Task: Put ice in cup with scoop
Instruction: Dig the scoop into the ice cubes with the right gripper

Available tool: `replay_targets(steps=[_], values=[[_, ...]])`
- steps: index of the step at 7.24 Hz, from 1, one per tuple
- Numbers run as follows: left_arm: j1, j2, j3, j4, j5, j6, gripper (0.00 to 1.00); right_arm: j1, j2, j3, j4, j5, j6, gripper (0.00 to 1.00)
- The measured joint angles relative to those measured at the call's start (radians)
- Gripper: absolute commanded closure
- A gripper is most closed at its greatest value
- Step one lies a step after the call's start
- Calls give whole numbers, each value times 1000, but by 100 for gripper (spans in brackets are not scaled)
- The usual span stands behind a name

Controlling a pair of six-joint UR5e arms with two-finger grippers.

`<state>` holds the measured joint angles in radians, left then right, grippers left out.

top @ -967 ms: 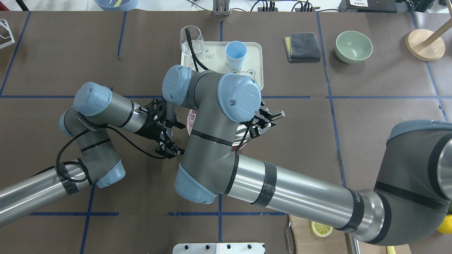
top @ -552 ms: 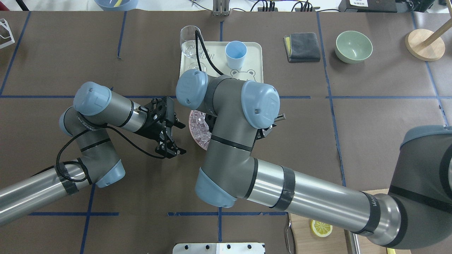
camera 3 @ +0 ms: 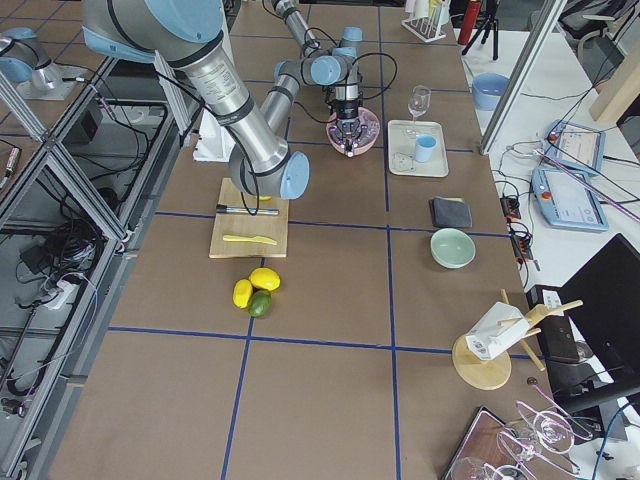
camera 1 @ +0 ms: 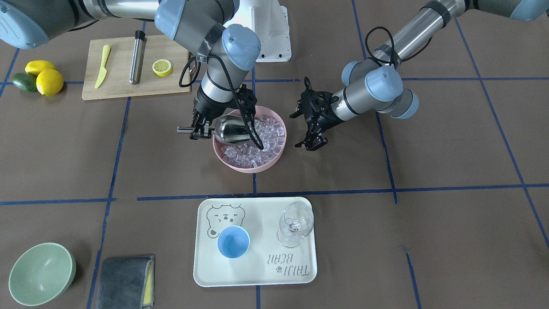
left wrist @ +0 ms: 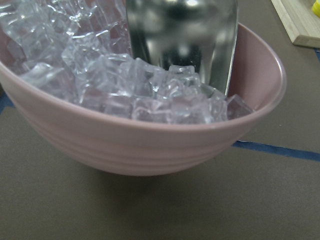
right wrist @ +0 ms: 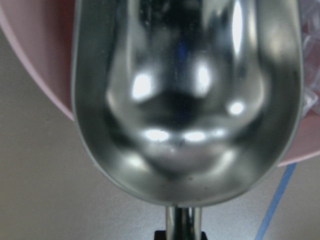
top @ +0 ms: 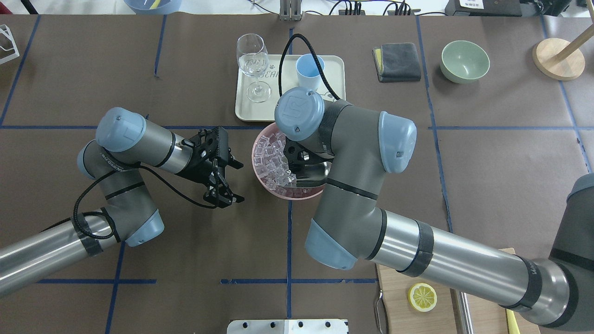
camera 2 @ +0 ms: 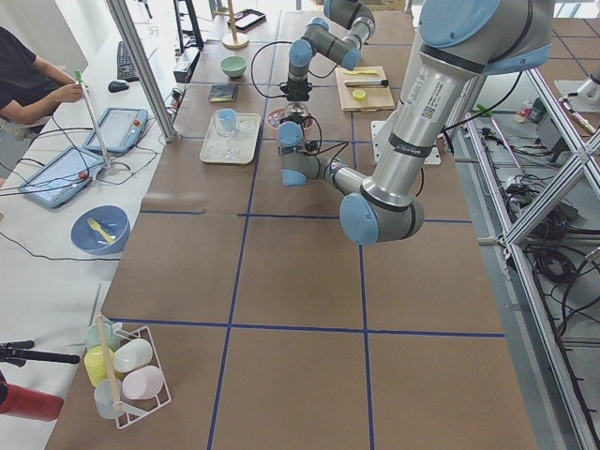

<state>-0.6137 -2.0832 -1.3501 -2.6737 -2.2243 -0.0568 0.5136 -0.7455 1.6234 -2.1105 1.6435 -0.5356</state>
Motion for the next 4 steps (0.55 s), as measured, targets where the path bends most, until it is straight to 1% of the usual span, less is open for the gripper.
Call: replay_targets(steps=[3,4], values=[[-7,0,-1,1,0,0,0,32,-101,48,186,100,4,100],[-8,0,-1,1,0,0,0,39,-116,52,226,121,5,100]])
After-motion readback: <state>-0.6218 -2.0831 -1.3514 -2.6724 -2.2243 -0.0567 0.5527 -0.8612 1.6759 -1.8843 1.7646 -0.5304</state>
